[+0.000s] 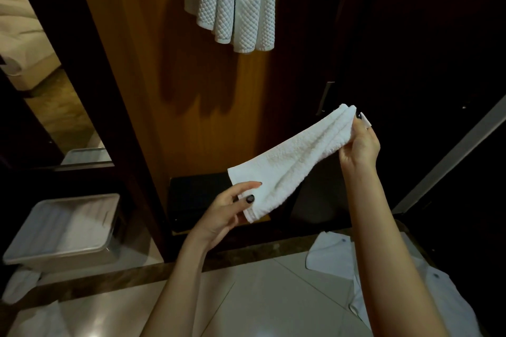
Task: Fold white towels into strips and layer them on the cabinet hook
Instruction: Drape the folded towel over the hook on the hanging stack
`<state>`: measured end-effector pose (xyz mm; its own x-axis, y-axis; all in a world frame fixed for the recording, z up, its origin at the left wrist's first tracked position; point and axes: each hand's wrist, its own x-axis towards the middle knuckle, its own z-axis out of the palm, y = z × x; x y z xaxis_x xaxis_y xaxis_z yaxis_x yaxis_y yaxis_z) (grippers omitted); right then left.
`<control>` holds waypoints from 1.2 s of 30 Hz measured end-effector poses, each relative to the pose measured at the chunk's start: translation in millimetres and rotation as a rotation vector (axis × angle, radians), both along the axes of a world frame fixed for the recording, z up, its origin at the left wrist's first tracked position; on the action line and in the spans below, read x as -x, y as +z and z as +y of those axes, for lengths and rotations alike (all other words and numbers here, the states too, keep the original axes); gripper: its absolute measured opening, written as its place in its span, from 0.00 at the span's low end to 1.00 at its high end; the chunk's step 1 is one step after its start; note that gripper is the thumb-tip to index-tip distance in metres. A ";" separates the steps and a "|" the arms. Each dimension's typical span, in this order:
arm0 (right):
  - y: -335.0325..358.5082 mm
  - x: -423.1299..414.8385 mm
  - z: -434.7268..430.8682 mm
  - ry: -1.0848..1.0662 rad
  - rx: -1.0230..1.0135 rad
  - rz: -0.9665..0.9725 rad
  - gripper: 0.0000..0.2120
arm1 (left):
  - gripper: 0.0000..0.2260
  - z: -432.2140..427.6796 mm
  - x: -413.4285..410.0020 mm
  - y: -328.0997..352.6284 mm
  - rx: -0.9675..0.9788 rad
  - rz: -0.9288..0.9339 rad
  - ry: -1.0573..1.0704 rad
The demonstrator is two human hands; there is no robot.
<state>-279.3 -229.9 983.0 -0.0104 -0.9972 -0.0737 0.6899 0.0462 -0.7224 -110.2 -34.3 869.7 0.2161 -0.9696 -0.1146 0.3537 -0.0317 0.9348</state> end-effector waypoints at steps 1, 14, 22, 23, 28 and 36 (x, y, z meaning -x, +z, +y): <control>-0.4 0.0 -0.3 -0.007 0.001 0.000 0.09 | 0.20 -0.5 1.7 3.4 -0.021 -0.064 -0.026; 3.1 10.3 -7.1 -0.116 -0.004 -0.023 0.09 | 0.18 -12.9 26.9 3.9 0.100 -0.442 0.338; -5.2 22.3 -5.4 -0.119 -0.063 -0.078 0.14 | 0.10 -14.7 28.2 8.9 0.085 -0.422 0.392; -6.3 23.5 -4.7 -0.114 -0.073 -0.079 0.13 | 0.10 -14.8 30.1 10.9 0.096 -0.437 0.399; -10.4 20.6 2.6 -0.079 -0.099 -0.058 0.07 | 0.07 -19.6 32.3 22.6 0.117 -0.450 0.626; -19.7 16.0 9.7 -0.026 -0.063 -0.021 0.06 | 0.14 -12.0 21.3 23.0 0.084 -0.151 0.551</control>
<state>-295.3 -220.1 963.3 -0.0344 -0.9900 -0.1368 0.7066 0.0727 -0.7039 -131.5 -46.3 892.7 0.7000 -0.7135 0.0294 0.1590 0.1958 0.9677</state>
